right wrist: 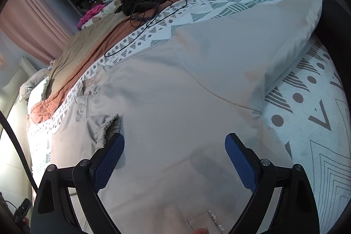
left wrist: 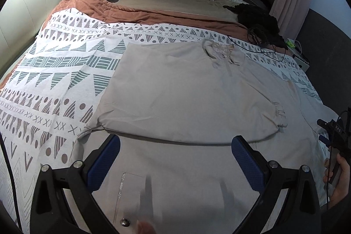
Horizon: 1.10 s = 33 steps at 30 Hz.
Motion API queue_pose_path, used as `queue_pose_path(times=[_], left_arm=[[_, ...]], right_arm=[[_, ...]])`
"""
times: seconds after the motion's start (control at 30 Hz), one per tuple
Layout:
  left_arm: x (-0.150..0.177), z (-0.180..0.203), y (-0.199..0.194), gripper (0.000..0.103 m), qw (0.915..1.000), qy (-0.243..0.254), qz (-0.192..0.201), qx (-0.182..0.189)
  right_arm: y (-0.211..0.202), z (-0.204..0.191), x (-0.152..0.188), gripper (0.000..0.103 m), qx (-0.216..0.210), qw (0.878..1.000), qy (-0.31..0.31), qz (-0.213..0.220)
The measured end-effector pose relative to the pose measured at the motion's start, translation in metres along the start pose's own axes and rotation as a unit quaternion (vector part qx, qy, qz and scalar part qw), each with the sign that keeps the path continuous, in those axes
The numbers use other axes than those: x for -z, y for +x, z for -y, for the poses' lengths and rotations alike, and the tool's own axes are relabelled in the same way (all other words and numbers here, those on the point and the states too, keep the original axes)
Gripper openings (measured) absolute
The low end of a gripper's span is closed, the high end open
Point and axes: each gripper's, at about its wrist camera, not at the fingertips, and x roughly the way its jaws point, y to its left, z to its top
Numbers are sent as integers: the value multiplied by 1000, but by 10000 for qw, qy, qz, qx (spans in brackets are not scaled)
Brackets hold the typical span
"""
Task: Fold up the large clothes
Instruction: 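Move the right tool across the jacket toward the other sleeve, then grasp the other sleeve with the right tool and lift it toward the jacket center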
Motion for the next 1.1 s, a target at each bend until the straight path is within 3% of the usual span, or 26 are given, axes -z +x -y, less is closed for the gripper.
queue_pose_path(times=[0.3,0.83,1.1], left_arm=[[0,31,2,103,9999,127,-60,19],[3,126,32,103,9987,279,-183,387],[7,167,45,103,9971,507,-252,517]], right_arm=[[-3,19,-8,93,-120,9997,208,-32],[-44,104,-28,93,-298,9911,1125,646],[-41,133,-39,93,-312,9877,1383,657]])
